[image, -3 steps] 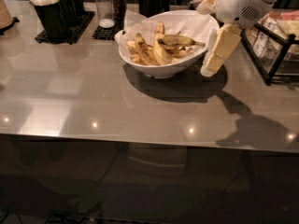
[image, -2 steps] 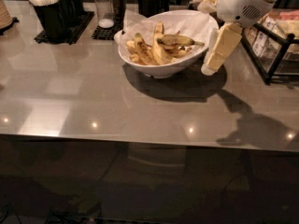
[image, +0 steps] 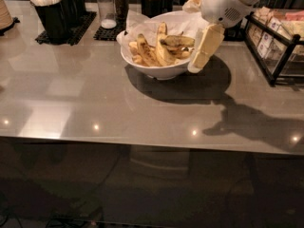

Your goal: Pick banana from white bowl

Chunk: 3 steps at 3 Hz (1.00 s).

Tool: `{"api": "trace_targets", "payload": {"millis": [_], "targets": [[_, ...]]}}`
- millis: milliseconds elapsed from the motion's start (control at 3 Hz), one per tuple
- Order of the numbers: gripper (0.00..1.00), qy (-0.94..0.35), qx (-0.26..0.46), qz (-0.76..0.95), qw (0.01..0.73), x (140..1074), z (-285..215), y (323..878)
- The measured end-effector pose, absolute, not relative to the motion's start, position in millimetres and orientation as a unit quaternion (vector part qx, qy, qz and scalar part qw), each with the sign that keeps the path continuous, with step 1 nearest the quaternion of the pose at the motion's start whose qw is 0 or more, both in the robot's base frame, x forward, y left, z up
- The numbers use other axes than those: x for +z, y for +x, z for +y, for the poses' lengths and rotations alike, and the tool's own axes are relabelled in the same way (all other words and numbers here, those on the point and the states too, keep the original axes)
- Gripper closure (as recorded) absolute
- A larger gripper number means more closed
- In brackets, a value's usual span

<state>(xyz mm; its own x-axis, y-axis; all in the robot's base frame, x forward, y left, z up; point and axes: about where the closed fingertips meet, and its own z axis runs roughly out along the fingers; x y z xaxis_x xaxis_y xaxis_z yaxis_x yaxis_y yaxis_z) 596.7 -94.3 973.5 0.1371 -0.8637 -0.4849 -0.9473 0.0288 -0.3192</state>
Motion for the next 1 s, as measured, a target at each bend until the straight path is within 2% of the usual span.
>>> {"api": "trace_targets", "payload": {"millis": [333,1000], "targets": [[0.0,-0.719,0.089,0.619,0.303,966.8,-61.4,619.3],[0.0,-0.714,0.098,0.617,0.316,954.1,-57.8,635.4]]}}
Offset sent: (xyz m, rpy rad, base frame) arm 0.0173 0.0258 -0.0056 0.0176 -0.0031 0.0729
